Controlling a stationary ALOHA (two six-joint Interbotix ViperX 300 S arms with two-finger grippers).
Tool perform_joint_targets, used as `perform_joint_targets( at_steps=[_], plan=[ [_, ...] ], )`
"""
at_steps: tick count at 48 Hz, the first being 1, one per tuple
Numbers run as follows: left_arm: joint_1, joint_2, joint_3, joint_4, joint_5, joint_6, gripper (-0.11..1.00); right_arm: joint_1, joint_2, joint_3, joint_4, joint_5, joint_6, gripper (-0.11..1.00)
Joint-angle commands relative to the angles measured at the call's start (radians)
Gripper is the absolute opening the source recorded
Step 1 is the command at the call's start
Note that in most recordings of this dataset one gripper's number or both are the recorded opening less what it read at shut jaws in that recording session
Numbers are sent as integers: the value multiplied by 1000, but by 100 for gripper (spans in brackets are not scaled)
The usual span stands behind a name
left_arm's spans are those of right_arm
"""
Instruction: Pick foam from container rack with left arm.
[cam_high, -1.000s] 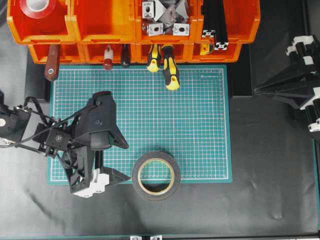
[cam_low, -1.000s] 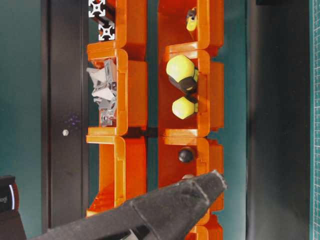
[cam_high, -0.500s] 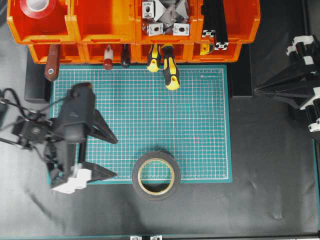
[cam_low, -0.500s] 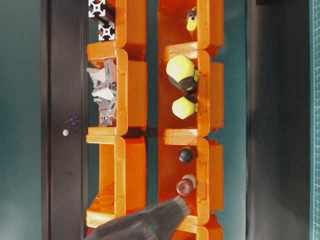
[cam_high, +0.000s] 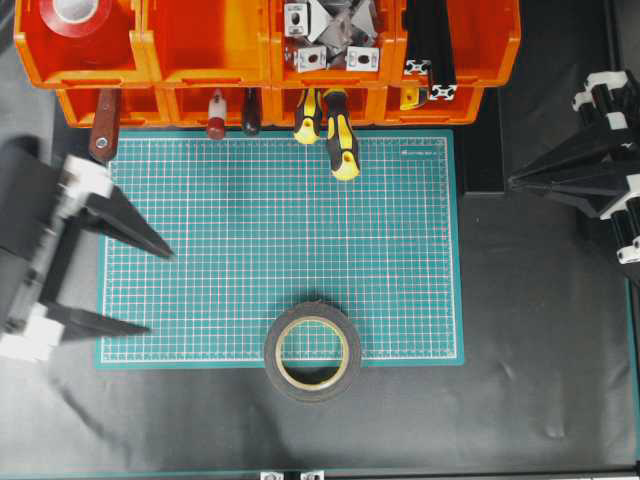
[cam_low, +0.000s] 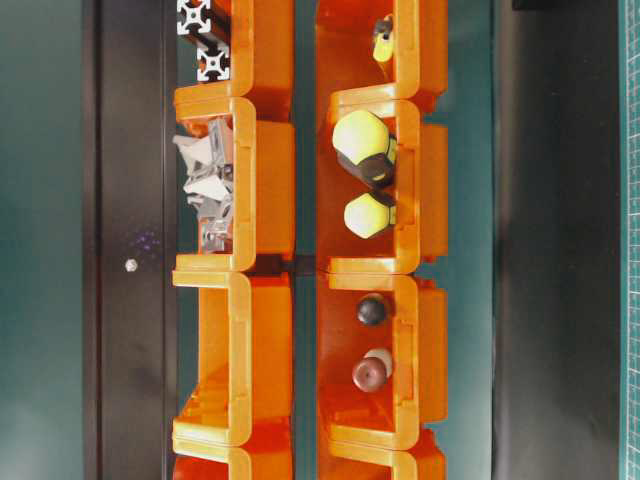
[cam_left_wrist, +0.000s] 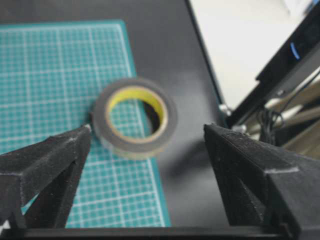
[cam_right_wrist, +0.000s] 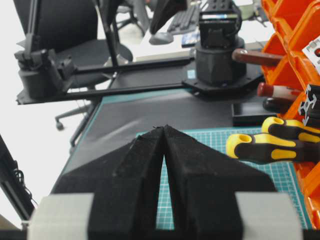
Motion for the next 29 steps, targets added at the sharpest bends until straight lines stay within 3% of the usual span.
perform_joint_targets(
  at_steps=[1,15,29],
  plan=[
    [9,-87,14,3,-25,8,87,2,6,-34,2,-2,2,1],
    [18,-330,74,3,-34,64,87,2,6,-34,2,-3,0,0],
    [58,-405,114,3,-35,77,87,3,5,-32,2,-3,0,1]
  ],
)
